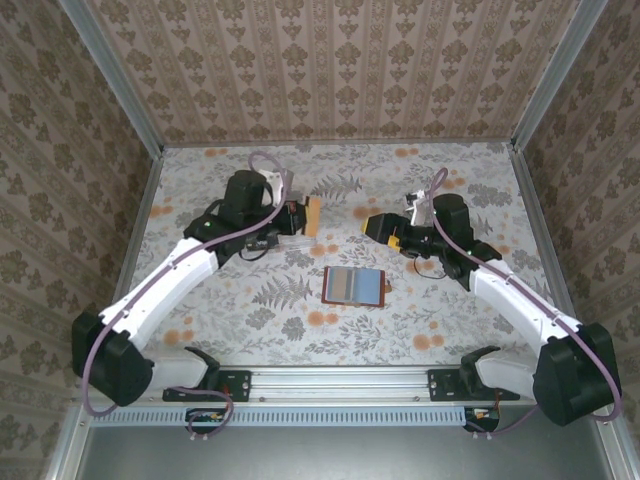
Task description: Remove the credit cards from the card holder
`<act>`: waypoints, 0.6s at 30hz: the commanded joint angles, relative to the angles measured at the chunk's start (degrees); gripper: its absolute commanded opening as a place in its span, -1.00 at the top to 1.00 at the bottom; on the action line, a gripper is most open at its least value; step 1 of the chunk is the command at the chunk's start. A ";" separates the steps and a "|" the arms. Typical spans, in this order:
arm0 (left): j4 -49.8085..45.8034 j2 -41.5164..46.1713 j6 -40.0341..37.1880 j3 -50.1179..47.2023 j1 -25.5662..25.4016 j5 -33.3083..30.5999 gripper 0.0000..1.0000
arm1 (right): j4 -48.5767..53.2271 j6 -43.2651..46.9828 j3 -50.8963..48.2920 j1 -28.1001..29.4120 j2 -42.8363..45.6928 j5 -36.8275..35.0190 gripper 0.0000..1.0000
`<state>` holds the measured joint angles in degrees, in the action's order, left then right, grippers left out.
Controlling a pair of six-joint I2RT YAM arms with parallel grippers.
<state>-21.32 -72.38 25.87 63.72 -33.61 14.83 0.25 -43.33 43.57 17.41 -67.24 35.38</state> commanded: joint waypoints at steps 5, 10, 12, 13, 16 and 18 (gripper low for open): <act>-5.27 6.19 -42.12 -3.93 0.78 -18.64 1.00 | 5.02 4.46 3.74 -0.05 2.25 -2.72 -1.00; -1.46 7.60 -58.31 -6.79 1.96 -22.08 1.00 | 5.42 5.26 3.88 -0.05 2.29 -2.86 -1.00; -3.41 6.22 -64.15 -6.04 2.64 -22.42 1.00 | 5.38 5.36 3.80 -0.03 2.25 -3.11 -1.00; -4.25 5.52 -67.31 -5.82 2.83 -22.79 1.00 | 5.16 5.29 3.80 -0.04 2.14 -3.09 -1.00; -3.69 3.71 -76.87 -6.91 2.90 -25.55 1.00 | 4.69 5.27 3.89 -0.03 1.78 -3.09 -1.00; -1.33 3.30 -82.94 -8.56 2.93 -26.23 1.00 | 4.31 5.27 3.98 -0.04 1.46 -3.09 -1.00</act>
<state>-24.01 -68.27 -42.00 56.97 -30.98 -8.19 4.75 -39.11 45.76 17.41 -66.19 33.17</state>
